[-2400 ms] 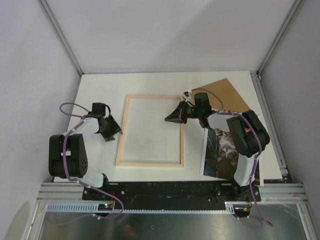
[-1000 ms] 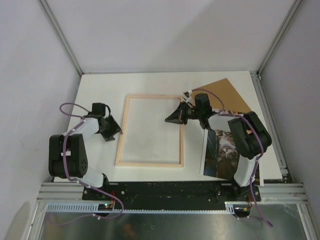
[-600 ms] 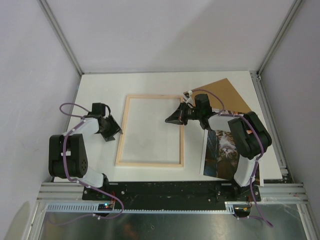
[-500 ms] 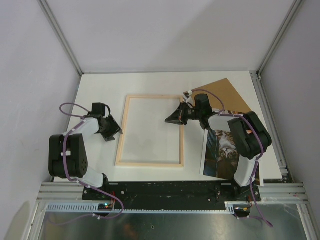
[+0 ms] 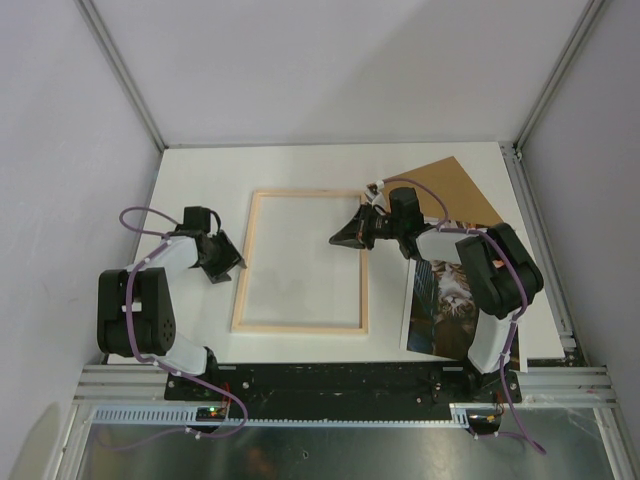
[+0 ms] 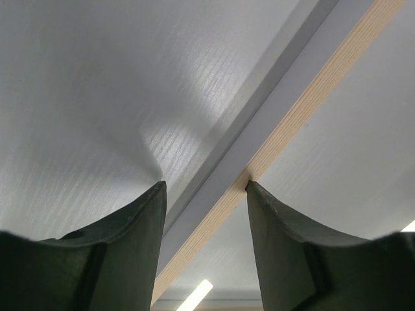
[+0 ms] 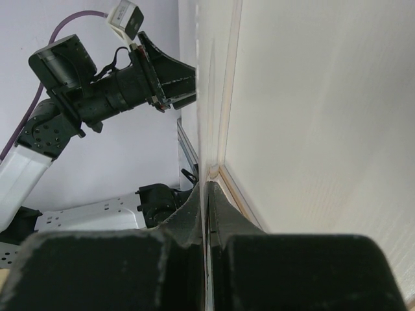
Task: Put the photo into the frame
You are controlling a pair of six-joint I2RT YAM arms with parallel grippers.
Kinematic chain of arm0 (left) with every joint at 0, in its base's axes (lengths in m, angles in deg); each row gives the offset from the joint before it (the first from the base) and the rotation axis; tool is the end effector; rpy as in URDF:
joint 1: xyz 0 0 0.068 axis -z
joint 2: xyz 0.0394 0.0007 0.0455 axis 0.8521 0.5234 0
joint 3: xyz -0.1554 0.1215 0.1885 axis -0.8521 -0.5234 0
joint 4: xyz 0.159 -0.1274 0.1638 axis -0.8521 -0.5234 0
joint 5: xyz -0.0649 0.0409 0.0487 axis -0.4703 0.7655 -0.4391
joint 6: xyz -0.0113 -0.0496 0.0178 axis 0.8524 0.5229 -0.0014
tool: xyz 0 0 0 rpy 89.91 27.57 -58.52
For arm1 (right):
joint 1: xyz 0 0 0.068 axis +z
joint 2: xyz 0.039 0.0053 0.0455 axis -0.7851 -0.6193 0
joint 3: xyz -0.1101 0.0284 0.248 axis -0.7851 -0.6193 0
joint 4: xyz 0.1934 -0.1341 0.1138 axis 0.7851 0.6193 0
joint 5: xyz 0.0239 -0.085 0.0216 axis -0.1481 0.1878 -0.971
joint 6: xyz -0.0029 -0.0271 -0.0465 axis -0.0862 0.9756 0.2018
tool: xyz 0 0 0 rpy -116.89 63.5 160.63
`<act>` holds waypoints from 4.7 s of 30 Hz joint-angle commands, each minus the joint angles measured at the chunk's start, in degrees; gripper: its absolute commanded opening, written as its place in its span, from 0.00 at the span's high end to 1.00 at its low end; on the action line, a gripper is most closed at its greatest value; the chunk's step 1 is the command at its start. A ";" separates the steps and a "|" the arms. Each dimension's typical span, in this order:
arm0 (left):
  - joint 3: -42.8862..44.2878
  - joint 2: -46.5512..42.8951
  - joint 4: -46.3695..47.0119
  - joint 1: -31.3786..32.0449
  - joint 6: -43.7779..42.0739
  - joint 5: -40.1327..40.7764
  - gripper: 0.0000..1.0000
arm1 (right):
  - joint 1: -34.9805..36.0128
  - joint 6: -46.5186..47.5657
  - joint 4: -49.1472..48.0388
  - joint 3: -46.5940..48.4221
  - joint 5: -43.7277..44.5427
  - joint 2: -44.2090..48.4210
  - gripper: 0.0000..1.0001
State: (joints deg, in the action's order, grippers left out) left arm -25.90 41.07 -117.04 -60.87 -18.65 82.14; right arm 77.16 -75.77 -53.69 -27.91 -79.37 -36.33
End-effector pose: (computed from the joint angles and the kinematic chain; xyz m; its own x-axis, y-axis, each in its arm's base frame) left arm 0.2712 0.0067 0.1634 -0.7639 -0.6007 -0.2357 -0.5236 0.7905 -0.3178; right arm 0.3355 0.1883 0.1731 -0.9592 0.1944 -0.2052 -0.1353 0.3215 0.9372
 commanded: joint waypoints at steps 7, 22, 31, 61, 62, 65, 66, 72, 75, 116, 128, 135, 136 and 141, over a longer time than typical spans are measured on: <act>-1.49 0.13 -0.31 -0.18 -0.89 -2.01 0.43 | -0.23 -3.22 -9.16 0.45 -2.91 -3.27 1.00; -1.13 1.62 0.02 -0.21 -1.46 -2.53 0.43 | -0.72 -1.70 -7.33 2.12 -2.75 -6.72 1.00; -1.25 1.97 0.00 -0.20 -1.56 -2.01 0.43 | -1.00 4.19 1.95 4.85 -0.12 -6.14 0.94; -1.68 2.02 -0.07 -0.13 -1.47 -0.87 0.43 | -0.59 18.35 27.17 13.44 13.06 -4.09 0.39; -1.71 1.99 -0.06 -0.12 -1.47 -0.86 0.43 | -0.44 18.80 28.43 13.79 13.64 -4.06 0.38; -1.70 1.97 -0.10 -0.19 -1.47 -0.85 0.43 | -0.20 19.86 30.90 14.54 15.30 -3.84 0.36; -1.68 2.01 -0.12 -0.19 -1.47 -0.89 0.43 | -0.16 20.21 31.48 14.78 15.73 -3.76 0.36; -1.66 1.89 -0.06 -0.18 -1.47 -0.90 0.43 | -0.03 21.75 34.41 15.55 17.90 -3.40 0.35; -1.62 1.88 -0.05 -0.20 -1.47 -0.92 0.43 | -0.11 22.53 35.76 15.89 19.16 -3.00 0.34; 0.12 -0.25 -0.09 -0.21 -1.36 -2.33 0.42 | 3.30 29.92 50.19 14.25 39.24 7.07 0.34; 4.86 -4.14 -0.59 -0.05 -3.04 -3.48 0.41 | 7.29 26.95 47.44 4.02 41.75 13.33 0.51; 6.78 -5.97 -0.85 0.24 -4.59 -4.00 0.40 | 8.39 25.51 44.70 3.67 42.01 11.15 0.62; 6.87 -6.18 -0.89 0.24 -4.83 -4.18 0.39 | 8.53 25.41 44.31 3.72 42.05 10.86 0.64; 7.12 -7.20 -0.90 0.27 -6.15 -6.04 0.36 | 8.83 25.08 43.40 3.92 42.56 9.09 0.67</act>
State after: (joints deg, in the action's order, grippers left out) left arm -21.05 36.63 -117.76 -60.81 -22.37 78.43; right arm 85.51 -49.54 -7.99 -24.41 -38.74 -25.82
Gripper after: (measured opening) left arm 0.631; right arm 0.342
